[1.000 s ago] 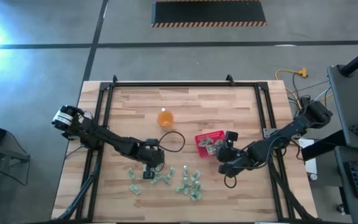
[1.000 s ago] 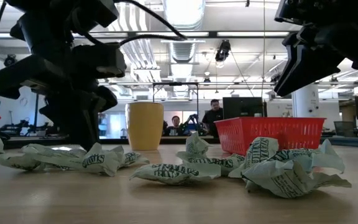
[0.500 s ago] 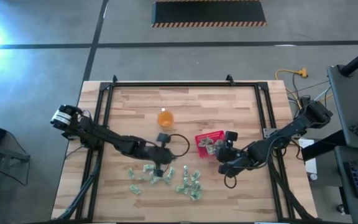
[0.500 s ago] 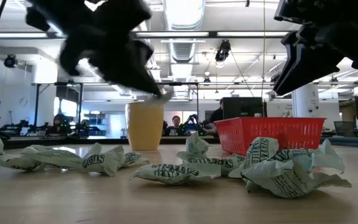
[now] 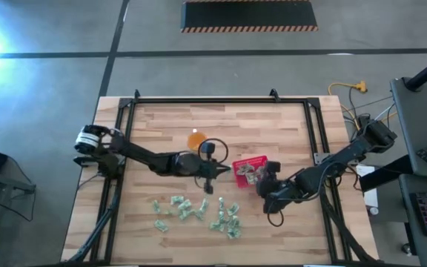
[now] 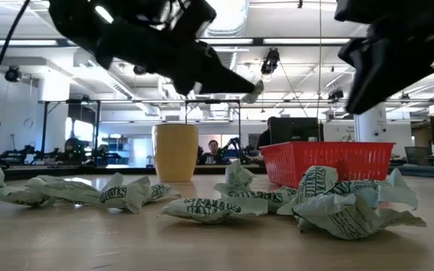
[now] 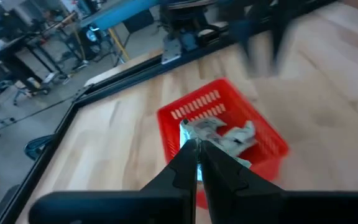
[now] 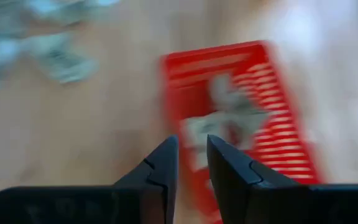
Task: Pick and place Stevia / Truvia into bins
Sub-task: Put the stevia packet into the basket
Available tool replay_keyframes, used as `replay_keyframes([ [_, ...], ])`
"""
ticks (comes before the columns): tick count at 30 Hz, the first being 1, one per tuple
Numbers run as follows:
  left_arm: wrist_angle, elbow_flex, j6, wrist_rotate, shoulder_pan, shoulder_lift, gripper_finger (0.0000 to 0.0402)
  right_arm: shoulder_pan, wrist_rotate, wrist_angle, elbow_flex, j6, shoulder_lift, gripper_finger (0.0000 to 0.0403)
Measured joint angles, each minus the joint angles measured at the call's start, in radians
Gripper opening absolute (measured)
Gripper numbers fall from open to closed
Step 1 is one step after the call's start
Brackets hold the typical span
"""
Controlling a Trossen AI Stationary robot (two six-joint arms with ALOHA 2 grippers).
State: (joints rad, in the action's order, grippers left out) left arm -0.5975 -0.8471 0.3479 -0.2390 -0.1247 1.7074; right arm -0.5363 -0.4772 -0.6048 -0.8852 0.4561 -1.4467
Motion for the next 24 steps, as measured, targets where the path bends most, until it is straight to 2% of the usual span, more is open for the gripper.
replay_keyframes([
  [2,-0.028,-0.015,0.000,0.009,0.014,0.036,0.0001,-0.013,0.083,-0.022,-0.019,0.015,0.000,0.0069],
  [5,-0.032,-0.062,-0.001,0.027,0.029,0.097,0.0001,-0.042,0.136,-0.076,-0.041,0.086,0.000,0.0065],
  [8,-0.030,-0.117,-0.001,0.053,0.039,0.157,0.0001,-0.074,0.135,-0.128,-0.060,0.145,0.000,0.0062],
  [14,-0.020,-0.207,0.003,0.057,0.049,0.244,0.0001,-0.106,0.103,-0.129,-0.061,0.151,0.000,0.0058],
  [21,0.022,-0.238,0.006,0.056,0.054,0.267,0.0003,-0.107,0.083,-0.126,-0.061,0.138,0.000,0.0059],
  [24,0.047,-0.244,0.007,0.057,0.055,0.266,0.0019,-0.107,0.078,-0.122,-0.059,0.135,0.000,0.0059],
])
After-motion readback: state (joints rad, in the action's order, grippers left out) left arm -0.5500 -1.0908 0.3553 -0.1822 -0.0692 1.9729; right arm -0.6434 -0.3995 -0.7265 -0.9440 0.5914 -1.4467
